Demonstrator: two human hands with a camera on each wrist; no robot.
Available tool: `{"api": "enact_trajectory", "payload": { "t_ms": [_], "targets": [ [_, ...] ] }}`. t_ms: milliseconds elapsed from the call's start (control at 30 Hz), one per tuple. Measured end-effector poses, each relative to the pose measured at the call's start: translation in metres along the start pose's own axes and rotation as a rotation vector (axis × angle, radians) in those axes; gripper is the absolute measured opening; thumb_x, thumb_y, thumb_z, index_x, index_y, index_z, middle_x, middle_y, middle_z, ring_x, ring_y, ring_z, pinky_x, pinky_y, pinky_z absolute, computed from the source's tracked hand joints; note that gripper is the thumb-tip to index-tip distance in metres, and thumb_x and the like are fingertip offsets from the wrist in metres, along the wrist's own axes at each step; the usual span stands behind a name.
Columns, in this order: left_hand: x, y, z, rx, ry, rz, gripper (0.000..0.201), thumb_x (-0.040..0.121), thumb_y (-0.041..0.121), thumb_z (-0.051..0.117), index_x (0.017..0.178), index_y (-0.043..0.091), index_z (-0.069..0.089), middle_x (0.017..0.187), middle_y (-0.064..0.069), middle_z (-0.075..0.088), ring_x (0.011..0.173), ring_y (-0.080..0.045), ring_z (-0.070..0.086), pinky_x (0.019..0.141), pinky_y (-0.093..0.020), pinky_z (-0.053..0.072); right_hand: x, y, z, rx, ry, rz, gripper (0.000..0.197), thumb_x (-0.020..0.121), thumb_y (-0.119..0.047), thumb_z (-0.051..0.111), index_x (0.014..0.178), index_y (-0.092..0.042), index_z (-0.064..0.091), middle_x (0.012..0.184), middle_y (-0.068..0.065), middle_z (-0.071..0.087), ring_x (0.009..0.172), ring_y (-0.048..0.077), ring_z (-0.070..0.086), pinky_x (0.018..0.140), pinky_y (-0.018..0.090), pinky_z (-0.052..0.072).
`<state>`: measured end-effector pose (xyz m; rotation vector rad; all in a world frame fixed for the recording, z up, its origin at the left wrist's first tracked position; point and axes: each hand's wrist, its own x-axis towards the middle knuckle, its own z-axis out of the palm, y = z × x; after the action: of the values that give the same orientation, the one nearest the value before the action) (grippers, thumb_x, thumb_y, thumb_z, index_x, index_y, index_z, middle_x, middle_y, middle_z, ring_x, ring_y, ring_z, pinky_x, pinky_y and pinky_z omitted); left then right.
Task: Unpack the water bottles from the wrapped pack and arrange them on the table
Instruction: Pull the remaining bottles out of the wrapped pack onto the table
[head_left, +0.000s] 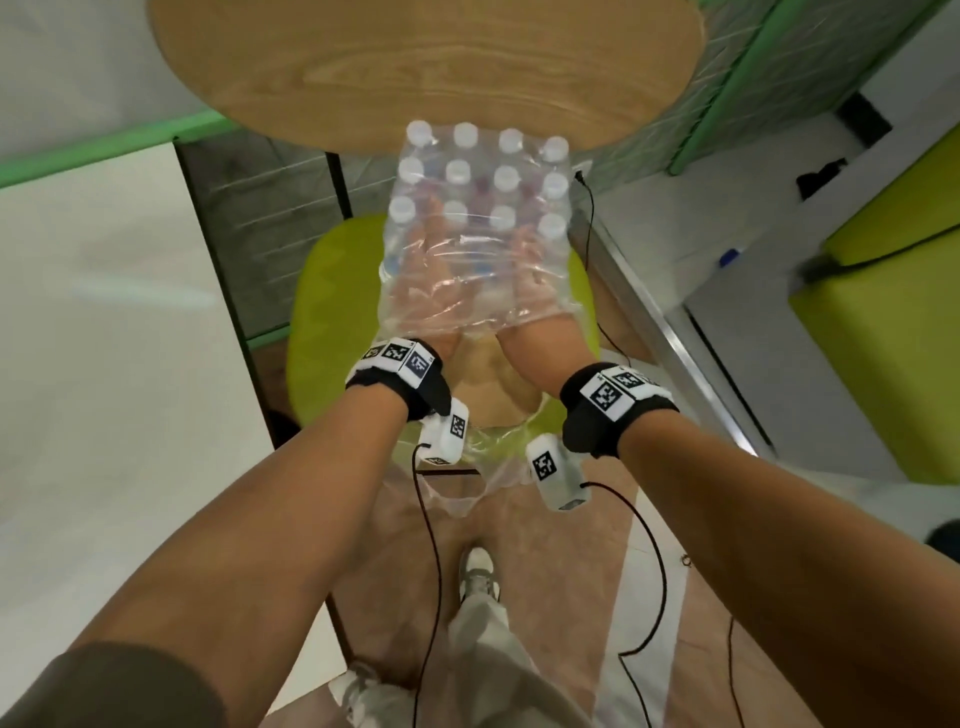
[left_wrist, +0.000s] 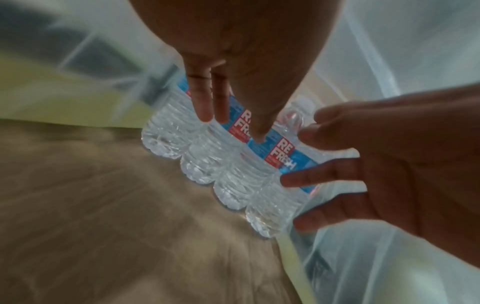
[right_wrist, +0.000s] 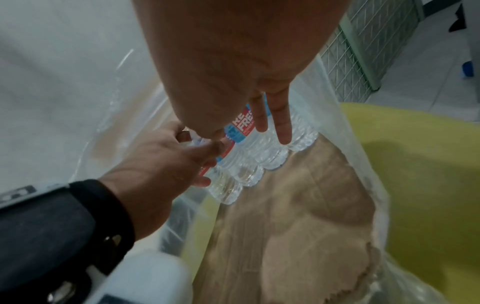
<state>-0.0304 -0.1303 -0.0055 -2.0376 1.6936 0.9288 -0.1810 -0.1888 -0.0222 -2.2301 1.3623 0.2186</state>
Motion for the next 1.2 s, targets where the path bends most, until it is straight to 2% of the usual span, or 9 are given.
{"api": "enact_trajectory", "payload": {
  "t_ms": [100,267,467,567,700,733,833,967,1200],
  "targets": [
    [0.009,0.008,-0.008,0.009,-0.024,-0.024,0.085,0.094,0.011,0.062,0.159,0.028,0.010,0.156,-0.011,0.037,0.132,-0.029,0.049,0.094,-0.025,0.043,0.017,0.001,-0.003,-0.065,0.218,-0.120,0.035,0.077,-0.003,0.033,0.063,-0.004,0.065,0.064,0.016,0.064,0.053,0.029,0.063,0.048,0.021,0.041],
    [0.016,0.013,0.002,0.033,0.021,0.064,0.045,0.109,0.020,0.033,0.149,0.000,0.037,0.152,-0.022,0.040,0.126,-0.028,0.049,0.109,-0.037,0.033,0.028,-0.010,-0.010,-0.041,0.087,0.055,0.028,0.100,-0.011,0.039,0.113,-0.007,0.064,0.119,0.012,0.063,0.113,0.027,0.058,0.097,0.035,0.043],
    [0.015,-0.001,0.046,-0.259,0.259,-0.037,0.033,0.106,0.022,0.035,0.132,0.011,0.052,0.119,-0.016,0.066,0.111,-0.033,0.064,0.093,-0.037,0.049,0.025,0.015,-0.011,-0.316,-0.335,0.062,0.068,0.086,-0.020,0.064,0.149,-0.016,0.039,0.142,0.011,0.048,0.124,0.033,0.053,0.100,0.042,0.049],
    [0.016,-0.002,0.059,-0.257,0.443,-0.010,0.043,0.105,0.036,0.029,0.117,0.011,0.062,0.099,-0.013,0.070,0.089,-0.032,0.068,0.073,-0.031,0.041,0.046,0.017,-0.001,-0.236,-0.329,0.051,0.052,0.096,-0.031,0.056,0.143,-0.010,0.047,0.147,0.016,0.046,0.133,0.034,0.047,0.111,0.043,0.039],
    [-0.005,-0.004,0.075,-0.387,0.645,0.098,0.063,0.094,0.056,0.026,0.087,0.009,0.068,0.077,-0.011,0.067,0.067,-0.027,0.061,0.068,-0.038,0.051,0.007,0.000,-0.006,-0.449,-0.414,0.006,0.025,0.080,-0.026,0.066,0.103,-0.016,0.062,0.097,0.008,0.065,0.100,0.030,0.061,0.074,0.028,0.050],
    [-0.012,-0.007,0.082,-0.462,0.706,0.120,0.055,0.094,0.055,0.039,0.094,0.007,0.065,0.084,-0.011,0.065,0.073,-0.027,0.059,0.069,-0.041,0.051,-0.006,-0.002,-0.005,-0.431,-0.447,0.033,0.034,0.080,-0.021,0.066,0.114,-0.015,0.061,0.103,0.008,0.065,0.103,0.031,0.060,0.073,0.028,0.050],
    [-0.043,-0.022,0.103,-0.669,0.795,0.181,0.049,0.089,0.046,0.066,0.125,0.015,0.052,0.114,-0.004,0.057,0.100,-0.020,0.058,0.082,-0.036,0.054,-0.029,-0.025,0.014,-0.424,-0.257,-0.001,0.067,0.091,-0.017,0.059,0.151,-0.020,0.032,0.146,0.008,0.047,0.129,0.032,0.050,0.101,0.039,0.048],
    [-0.099,-0.056,0.126,-0.920,0.923,0.108,0.059,0.083,0.047,0.076,0.131,0.029,0.047,0.120,0.014,0.059,0.108,-0.005,0.061,0.088,-0.032,0.056,-0.040,-0.081,0.045,-0.242,0.298,-0.024,0.016,0.093,-0.034,0.046,0.104,-0.032,0.057,0.079,-0.002,0.058,0.068,0.029,0.056,0.073,0.035,0.049],
    [-0.201,-0.165,0.174,-1.107,1.152,-0.234,0.056,0.083,0.042,0.078,0.130,0.033,0.049,0.126,0.017,0.057,0.112,-0.004,0.059,0.089,-0.028,0.055,-0.097,-0.195,0.106,0.348,0.559,-0.164,0.040,0.080,-0.033,0.067,0.111,-0.011,0.054,0.106,0.005,0.052,0.095,0.024,0.053,0.076,0.031,0.045]
  ]
}}
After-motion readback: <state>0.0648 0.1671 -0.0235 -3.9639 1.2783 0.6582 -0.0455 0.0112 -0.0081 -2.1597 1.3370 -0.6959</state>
